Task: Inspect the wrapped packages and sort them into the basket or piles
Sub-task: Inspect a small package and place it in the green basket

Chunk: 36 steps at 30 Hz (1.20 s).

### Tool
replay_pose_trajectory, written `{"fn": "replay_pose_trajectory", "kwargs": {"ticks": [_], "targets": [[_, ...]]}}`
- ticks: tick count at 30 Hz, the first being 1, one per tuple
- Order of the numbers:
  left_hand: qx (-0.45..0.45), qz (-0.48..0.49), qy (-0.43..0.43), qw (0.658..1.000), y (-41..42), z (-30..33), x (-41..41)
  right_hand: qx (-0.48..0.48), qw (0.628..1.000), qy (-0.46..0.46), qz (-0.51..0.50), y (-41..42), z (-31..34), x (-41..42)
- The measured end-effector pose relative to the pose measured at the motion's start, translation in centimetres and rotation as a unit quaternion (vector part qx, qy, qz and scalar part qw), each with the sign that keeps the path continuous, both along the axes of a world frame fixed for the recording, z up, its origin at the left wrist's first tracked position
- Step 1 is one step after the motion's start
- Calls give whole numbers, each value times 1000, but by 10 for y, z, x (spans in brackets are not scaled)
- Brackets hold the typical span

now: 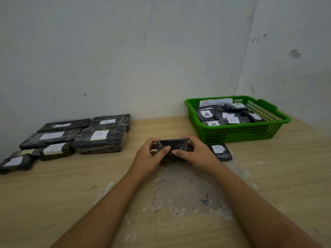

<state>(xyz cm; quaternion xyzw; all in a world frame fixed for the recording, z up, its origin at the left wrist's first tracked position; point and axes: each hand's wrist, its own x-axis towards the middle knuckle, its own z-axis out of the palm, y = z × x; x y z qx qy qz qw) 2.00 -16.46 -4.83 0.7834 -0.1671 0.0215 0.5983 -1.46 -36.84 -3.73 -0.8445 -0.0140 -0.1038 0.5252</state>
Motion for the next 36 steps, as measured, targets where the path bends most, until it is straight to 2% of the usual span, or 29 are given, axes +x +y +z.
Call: {"fn": "replay_pose_trajectory", "kwargs": {"ticks": [8, 14, 19, 24, 28, 33, 36], "targets": [[-14, -49, 34, 998, 2, 0, 2, 45, 999, 11, -23, 3, -3, 5], [-1, -16, 26, 1000, 1, -4, 7, 21, 1000, 15, -12, 5, 1, 1], [-6, -5, 37, 999, 0, 0, 6, 39, 999, 17, 18, 3, -1, 3], [-39, -63, 74, 995, 2, 7, 1, 61, 998, -4, -6, 1, 0, 5], [-47, -92, 69, 992, 4, 8, -1, 80, 997, 5, -6, -1, 1, 4], [-19, -57, 41, 997, 6, 4, 1, 90, 995, 28, 22, 1, 0, 1], [-17, -24, 20, 999, 3, 3, 1, 53, 998, 12, 15, 3, -2, 0]]}}
